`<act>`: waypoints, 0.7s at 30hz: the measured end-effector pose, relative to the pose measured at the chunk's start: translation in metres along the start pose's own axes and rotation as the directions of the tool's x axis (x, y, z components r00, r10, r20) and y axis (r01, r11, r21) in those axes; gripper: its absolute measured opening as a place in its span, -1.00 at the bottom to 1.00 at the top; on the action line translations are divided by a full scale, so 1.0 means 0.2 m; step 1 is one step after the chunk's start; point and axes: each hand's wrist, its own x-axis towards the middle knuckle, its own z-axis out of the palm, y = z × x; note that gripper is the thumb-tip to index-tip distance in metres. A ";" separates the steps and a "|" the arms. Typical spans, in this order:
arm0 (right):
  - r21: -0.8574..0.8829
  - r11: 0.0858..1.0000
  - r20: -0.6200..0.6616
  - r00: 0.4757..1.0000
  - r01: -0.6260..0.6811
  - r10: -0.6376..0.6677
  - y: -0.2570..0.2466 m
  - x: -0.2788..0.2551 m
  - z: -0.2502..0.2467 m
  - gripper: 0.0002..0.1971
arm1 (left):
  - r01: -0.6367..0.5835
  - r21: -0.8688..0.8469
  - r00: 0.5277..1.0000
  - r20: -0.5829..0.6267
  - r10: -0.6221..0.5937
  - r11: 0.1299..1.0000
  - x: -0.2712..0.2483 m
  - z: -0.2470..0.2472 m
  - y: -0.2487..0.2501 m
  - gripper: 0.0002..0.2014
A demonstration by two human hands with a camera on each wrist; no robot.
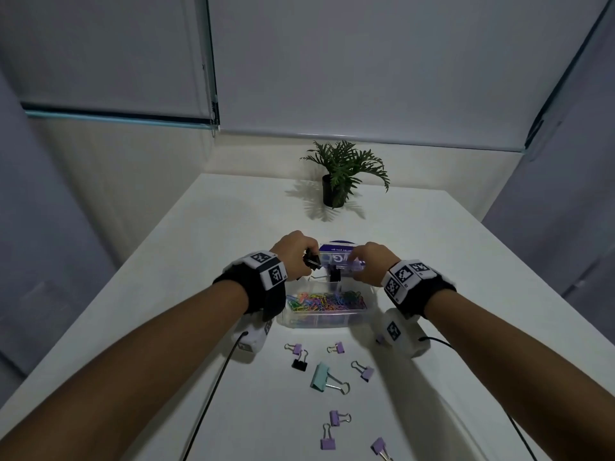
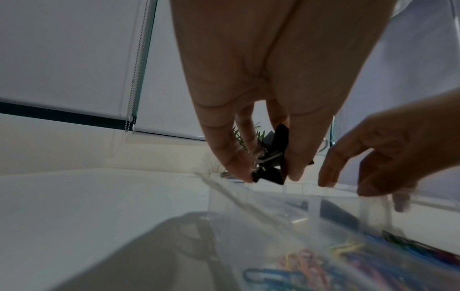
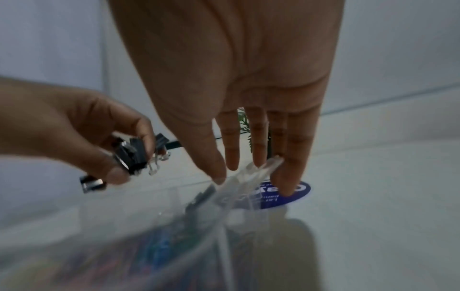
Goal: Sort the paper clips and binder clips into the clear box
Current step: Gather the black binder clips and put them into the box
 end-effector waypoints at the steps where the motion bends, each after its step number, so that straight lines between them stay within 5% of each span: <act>1: 0.017 1.000 0.013 1.000 0.001 -0.001 0.01 -0.01 0.00 -0.65 | -0.005 -0.004 1.000 0.000 0.005 1.000 -0.01 0.00 0.00 -0.70; 9: 0.194 0.981 0.056 0.998 0.006 -0.018 0.03 -0.12 0.05 -0.72 | -0.131 -0.011 0.976 0.174 0.131 0.991 -0.05 0.03 0.06 -0.64; 14: 0.223 0.975 0.035 0.999 -0.009 0.001 0.06 -0.16 0.06 -0.73 | -0.093 0.077 0.964 0.257 0.071 0.993 -0.08 0.02 0.10 -0.53; 21: 0.313 0.947 0.005 0.997 -0.077 0.080 0.11 -0.24 0.08 -0.69 | 0.037 0.087 0.994 0.101 -0.046 0.995 -0.15 -0.04 -0.02 -0.50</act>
